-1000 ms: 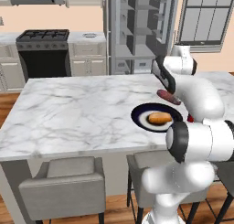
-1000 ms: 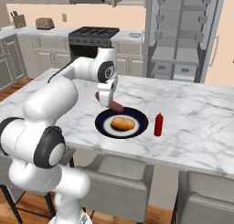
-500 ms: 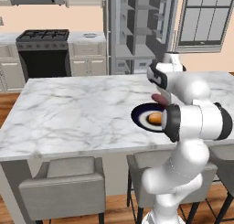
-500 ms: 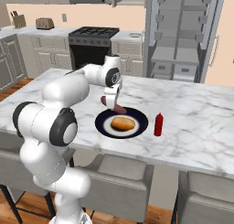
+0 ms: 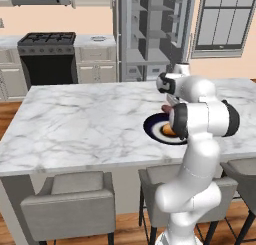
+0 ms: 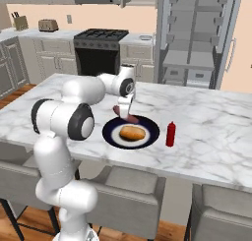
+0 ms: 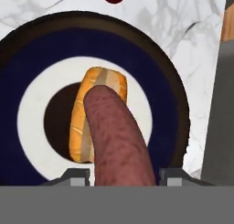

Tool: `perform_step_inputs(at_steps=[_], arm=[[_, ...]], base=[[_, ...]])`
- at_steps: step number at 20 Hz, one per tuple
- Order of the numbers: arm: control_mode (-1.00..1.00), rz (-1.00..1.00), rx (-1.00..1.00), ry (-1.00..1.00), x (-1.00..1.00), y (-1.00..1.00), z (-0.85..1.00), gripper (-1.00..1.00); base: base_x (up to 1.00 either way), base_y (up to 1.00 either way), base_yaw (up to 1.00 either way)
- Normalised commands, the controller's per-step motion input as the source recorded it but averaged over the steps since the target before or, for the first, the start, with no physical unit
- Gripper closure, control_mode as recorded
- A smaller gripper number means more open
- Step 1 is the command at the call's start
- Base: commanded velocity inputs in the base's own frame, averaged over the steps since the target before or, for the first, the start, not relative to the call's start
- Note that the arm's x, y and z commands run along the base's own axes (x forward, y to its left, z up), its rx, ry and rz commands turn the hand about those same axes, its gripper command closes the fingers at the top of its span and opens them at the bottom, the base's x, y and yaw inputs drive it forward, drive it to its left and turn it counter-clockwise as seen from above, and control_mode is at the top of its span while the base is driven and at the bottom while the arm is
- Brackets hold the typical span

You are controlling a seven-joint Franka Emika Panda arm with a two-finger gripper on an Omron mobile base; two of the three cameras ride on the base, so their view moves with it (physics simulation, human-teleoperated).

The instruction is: Move the hot dog bun to the plate on the dining table and place the condiment next to that plate. Then navigate to the fridge and take the sausage and place it on the plate as well.

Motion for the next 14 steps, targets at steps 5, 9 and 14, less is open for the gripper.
perform_step_inputs(at_steps=[5,9,14], arm=[[-1.00,0.01,0.04,0.00,0.51,-0.16,-0.37,1.00],[-1.00,0.00,0.00,0.00,0.53,-0.14,-0.38,1.00],[-1.00,0.00,0.00,0.00,0.42,-0.14,-0.43,1.00]], base=[[0.00,0.00,0.00],[0.00,0.00,0.00],[0.00,0.00,0.00]])
